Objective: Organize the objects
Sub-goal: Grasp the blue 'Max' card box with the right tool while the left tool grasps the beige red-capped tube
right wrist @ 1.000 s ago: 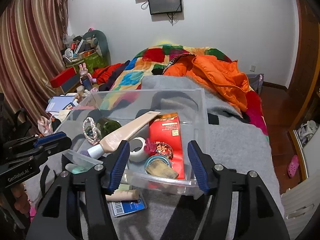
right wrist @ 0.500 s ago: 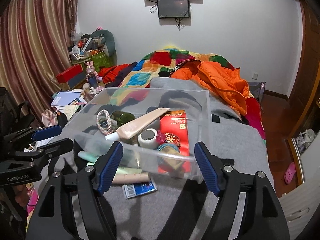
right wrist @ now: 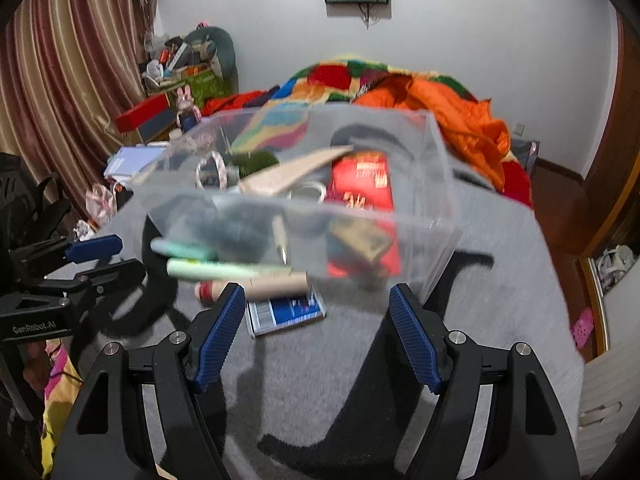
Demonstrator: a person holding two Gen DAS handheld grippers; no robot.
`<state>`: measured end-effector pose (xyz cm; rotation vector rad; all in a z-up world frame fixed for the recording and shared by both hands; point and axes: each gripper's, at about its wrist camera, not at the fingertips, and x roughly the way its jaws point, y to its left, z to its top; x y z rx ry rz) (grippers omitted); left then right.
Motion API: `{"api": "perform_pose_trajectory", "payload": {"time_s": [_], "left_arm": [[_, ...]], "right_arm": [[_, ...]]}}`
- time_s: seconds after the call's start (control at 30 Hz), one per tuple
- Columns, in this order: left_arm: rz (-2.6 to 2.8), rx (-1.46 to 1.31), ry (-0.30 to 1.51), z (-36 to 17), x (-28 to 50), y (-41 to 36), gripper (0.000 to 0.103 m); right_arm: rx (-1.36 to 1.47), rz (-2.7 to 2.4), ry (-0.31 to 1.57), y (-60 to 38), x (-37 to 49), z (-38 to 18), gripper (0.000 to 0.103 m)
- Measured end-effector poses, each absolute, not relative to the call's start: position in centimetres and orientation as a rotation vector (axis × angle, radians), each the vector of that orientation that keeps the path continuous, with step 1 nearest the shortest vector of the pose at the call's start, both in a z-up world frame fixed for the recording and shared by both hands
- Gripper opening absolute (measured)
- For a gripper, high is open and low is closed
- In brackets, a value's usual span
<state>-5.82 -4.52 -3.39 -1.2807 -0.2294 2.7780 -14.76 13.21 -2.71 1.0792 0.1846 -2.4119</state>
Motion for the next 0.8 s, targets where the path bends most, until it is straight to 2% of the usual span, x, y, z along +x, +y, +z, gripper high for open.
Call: {"api": "perform_pose_trajectory", "payload": {"time_s": [0.33,0.43,0.6,0.63,0.8], "left_arm": [[2.755,-1.330,-0.231,-4.6,-7.4,-4.7,0.065],[2.754,-1.351,-0.243,-4.7,-8.7,-5.0,0.067],[2.749,-1.355,-0.259,-4.8,-10.0,-4.9,0.067],[2.740,-1.353,-0.262,-4.8,-10.2,-4.7,0.067],[2.689,-1.341,-0.265,-5.2,-10.4,-3.5,0.067]], "right_arm": [[1.175,-2.336,0.278,11.1,-15.5,-5.8,0.071],[1.182,-2.323,0.306,10.7,-15.8,-5.9,0.076],[1.170,-2.324,0.306,10.3,-15.9,-6.0,0.076],[1.163,-2.324,0.306,10.2,-15.9,-6.0,0.075],[1.135,-2.311,0.302,10.1,-15.6,-5.9,0.054]]}}
